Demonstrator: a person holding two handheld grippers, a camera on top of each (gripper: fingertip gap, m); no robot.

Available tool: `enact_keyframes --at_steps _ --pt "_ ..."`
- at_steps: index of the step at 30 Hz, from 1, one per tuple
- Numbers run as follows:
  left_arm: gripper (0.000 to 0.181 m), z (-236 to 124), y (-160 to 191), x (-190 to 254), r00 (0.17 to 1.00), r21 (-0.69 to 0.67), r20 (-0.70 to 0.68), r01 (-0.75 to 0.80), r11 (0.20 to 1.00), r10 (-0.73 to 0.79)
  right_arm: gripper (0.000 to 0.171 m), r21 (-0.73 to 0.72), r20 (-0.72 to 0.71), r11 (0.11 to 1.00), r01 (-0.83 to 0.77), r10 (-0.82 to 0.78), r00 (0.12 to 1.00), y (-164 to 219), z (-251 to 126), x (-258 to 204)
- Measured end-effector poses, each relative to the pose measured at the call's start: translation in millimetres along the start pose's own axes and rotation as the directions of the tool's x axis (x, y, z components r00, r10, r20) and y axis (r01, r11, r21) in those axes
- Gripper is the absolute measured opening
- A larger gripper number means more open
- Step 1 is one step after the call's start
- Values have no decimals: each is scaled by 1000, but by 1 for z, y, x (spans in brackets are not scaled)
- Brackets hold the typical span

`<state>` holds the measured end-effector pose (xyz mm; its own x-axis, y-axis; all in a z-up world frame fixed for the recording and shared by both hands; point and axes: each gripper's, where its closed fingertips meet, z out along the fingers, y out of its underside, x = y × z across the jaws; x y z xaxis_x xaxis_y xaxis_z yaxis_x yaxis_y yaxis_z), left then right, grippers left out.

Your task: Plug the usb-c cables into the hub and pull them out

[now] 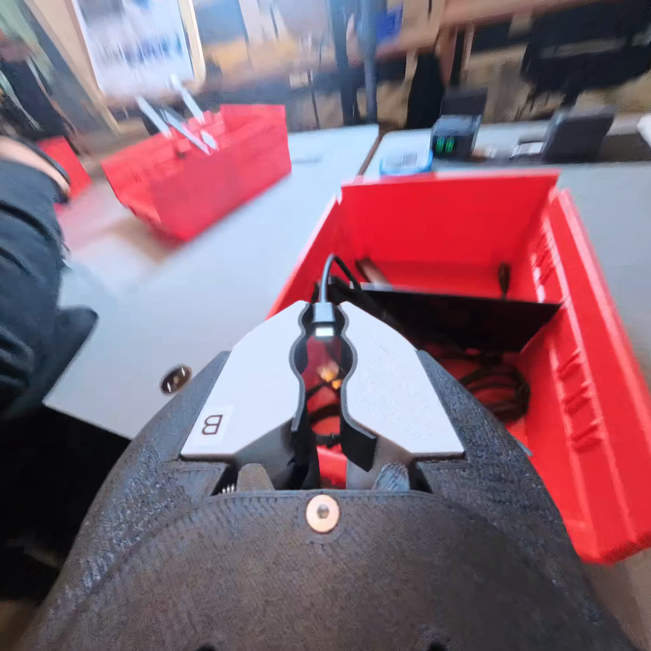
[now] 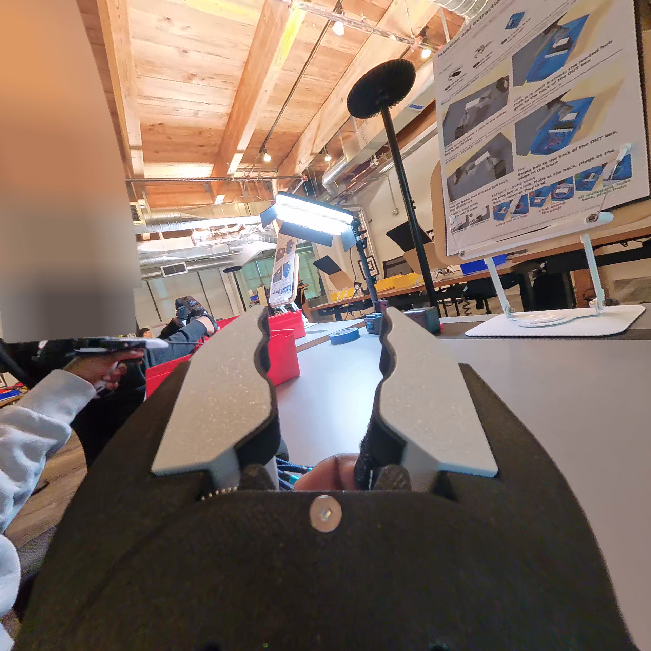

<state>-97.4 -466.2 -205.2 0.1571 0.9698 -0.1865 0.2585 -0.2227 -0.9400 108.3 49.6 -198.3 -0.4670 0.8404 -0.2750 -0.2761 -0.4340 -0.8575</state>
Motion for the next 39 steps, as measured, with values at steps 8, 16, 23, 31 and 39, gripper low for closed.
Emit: enact_keyframes --at_steps 8,16,23,31,39 --pt "14 -57 -135 43 991 496 -33 -99 862 133 58 -10 3 999 33 -33 999 2 1 -3" --pt "14 -117 -186 148 850 694 -475 205 690 227 55 -24 10 998 62 -61 998 4 1 -7" --pt "14 -124 -162 238 822 751 -501 257 609 271 46 -53 11 998 40 -40 999 6 10 -20" --pt "13 -108 -118 327 841 798 -6 -322 509 541 36 -140 181 975 175 -148 972 1 52 -115" --pt "13 -120 -90 382 722 787 86 -472 397 686 24 -212 162 802 559 -535 829 26 75 -138"
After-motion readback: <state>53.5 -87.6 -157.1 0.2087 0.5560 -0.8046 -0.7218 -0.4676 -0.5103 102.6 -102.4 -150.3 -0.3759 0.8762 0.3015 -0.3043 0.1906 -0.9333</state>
